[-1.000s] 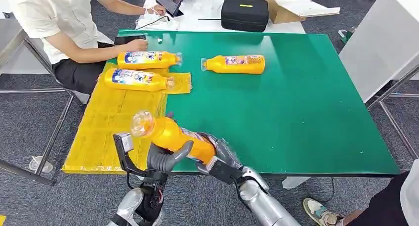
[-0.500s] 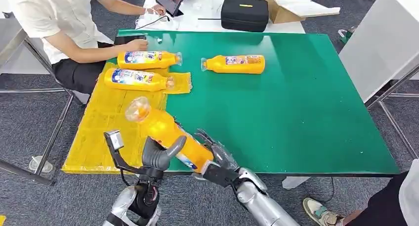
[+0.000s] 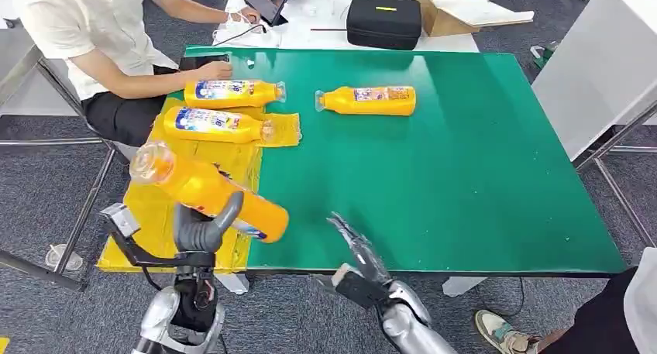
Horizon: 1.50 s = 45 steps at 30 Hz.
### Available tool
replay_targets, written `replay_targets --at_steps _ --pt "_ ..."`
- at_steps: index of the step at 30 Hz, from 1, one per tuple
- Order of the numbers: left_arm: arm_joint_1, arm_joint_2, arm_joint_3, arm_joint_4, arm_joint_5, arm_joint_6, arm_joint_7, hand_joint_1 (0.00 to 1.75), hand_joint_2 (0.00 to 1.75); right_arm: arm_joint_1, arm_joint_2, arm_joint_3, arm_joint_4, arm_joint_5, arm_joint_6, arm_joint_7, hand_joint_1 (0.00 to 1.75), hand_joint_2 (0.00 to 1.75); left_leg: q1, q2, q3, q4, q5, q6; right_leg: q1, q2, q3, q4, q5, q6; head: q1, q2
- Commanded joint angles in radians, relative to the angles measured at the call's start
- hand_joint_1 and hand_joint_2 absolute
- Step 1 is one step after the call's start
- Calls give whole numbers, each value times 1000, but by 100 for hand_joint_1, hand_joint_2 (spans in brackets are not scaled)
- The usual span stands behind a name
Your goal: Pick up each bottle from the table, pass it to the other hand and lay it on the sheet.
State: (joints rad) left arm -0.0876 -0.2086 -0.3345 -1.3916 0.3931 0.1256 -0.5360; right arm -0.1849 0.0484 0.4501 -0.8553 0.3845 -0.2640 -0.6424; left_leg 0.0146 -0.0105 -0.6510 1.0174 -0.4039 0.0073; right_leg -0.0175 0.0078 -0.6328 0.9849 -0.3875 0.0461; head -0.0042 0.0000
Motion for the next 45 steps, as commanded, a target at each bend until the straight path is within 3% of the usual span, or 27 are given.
replay_targets --at_steps 1,6,7,15,16,17,18,19,27,28,30,45 --pt "-135 172 -5 264 -701 323 93 175 175 102 -37 -257 -167 49 -85 -55 0 0 -1 -2 7 -3 0 0 0 -4 7 -1 -2 -3 0 0" --pt "-274 227 15 522 -1125 380 249 175 175 104 -23 -265 -356 56 -281 -56 0 0 0 1 5 -1 0 -1 0 -1 4 0 -1 -2 0 0" --pt "-299 236 12 564 -1165 363 267 175 175 103 -22 -258 -376 42 -281 -56 0 175 0 1 3 -1 1 -1 0 0 2 0 0 -2 0 0" --pt "-431 233 -50 794 -1311 215 313 175 175 96 -33 -200 -414 16 -245 -56 0 175 1 0 8 0 0 -1 2 -3 8 1 -2 -4 0 0" --pt "-461 222 -68 854 -1329 168 314 175 175 86 -36 -177 -403 11 -246 -56 0 175 0 1 4 0 2 -1 1 -1 3 0 0 -2 0 0" --pt "-465 219 -70 865 -1330 158 314 168 175 80 -35 -175 -394 7 -242 -56 0 175 1 1 5 0 1 -1 1 -1 4 1 0 -2 0 0" --pt "-475 215 -80 890 -1339 134 314 145 175 75 -36 -169 -388 0 -241 -56 0 175 0 1 3 0 2 -1 1 -1 3 0 0 -2 0 0" --pt "-486 212 -84 913 -1340 111 314 136 175 72 -40 -161 -384 -14 -244 -56 0 175 1 2 6 0 0 -1 1 -1 5 1 -1 -3 0 0" --pt "-486 212 -84 913 -1340 111 314 136 175 72 -40 -161 -384 -14 -244 -56 0 175 0 2 3 0 2 -1 0 1 2 1 1 -2 0 0" --pt "-488 212 -86 924 -1340 97 313 47 175 70 -44 -158 -384 -22 -243 -56 0 175 0 3 5 0 1 -1 1 1 4 1 0 -2 0 0" --pt "-498 212 -92 944 -1336 48 298 3 175 64 -47 -152 -377 -34 -238 -56 0 175 1 4 8 0 0 -1 2 1 7 1 -1 -3 0 0" --pt "-484 244 -58 859 -1178 -183 76 0 175 48 -63 -108 -353 -113 -217 -56 0 175 1 3 7 0 1 -1 1 1 6 0 0 -2 0 0"
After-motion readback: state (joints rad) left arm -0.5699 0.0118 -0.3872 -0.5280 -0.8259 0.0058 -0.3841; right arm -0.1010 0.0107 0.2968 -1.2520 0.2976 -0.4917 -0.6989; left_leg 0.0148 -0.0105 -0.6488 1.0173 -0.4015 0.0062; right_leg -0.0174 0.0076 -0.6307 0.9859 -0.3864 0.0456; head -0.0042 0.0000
